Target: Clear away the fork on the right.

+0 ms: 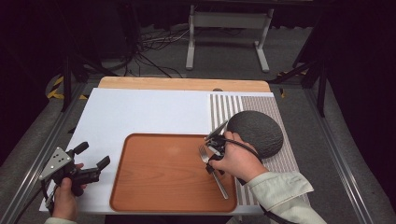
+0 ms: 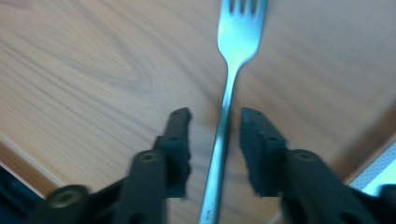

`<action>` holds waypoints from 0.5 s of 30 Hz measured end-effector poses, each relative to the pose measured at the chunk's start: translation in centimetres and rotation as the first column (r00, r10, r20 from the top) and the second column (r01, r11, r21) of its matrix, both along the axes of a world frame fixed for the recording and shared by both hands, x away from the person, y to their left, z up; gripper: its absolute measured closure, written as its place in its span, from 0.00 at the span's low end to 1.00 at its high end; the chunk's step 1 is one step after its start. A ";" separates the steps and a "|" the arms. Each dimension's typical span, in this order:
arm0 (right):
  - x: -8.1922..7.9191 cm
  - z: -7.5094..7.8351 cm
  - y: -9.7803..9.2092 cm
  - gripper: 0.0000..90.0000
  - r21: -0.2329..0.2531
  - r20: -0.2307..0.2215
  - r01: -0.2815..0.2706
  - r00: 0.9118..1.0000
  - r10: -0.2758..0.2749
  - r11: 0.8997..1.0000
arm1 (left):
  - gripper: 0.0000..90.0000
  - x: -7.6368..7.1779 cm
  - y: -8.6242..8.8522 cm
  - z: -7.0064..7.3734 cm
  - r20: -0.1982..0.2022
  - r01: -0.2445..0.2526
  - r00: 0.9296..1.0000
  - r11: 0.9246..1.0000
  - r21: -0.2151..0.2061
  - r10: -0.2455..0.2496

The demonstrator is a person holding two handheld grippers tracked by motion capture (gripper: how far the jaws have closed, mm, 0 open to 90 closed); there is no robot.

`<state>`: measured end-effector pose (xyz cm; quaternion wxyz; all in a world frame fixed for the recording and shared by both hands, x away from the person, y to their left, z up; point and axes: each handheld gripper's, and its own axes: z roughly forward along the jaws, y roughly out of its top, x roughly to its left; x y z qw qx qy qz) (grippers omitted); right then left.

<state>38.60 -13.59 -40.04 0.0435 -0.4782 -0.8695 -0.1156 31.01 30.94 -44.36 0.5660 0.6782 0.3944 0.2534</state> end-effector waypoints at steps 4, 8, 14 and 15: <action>-0.2 0.4 -0.2 0.36 0.096 0.116 -0.103 0.989 0.091 0.990 | 0.01 0.1 0.7 0.0 -0.010 -0.011 1.000 0.997 -0.072 0.011; -0.3 0.6 -0.2 0.27 0.112 0.197 -0.198 0.965 0.174 0.974 | 0.01 0.0 0.8 -0.1 -0.015 -0.025 1.000 0.998 -0.060 0.024; -0.3 1.0 -0.1 0.21 0.172 0.403 -0.402 0.862 0.308 0.899 | 0.01 0.1 0.7 -0.1 -0.011 -0.022 1.000 0.998 -0.058 0.022; -0.3 1.0 -0.1 0.21 0.172 0.403 -0.402 0.862 0.308 0.899 | 0.01 0.1 0.7 -0.1 -0.013 -0.022 1.000 0.998 -0.053 0.021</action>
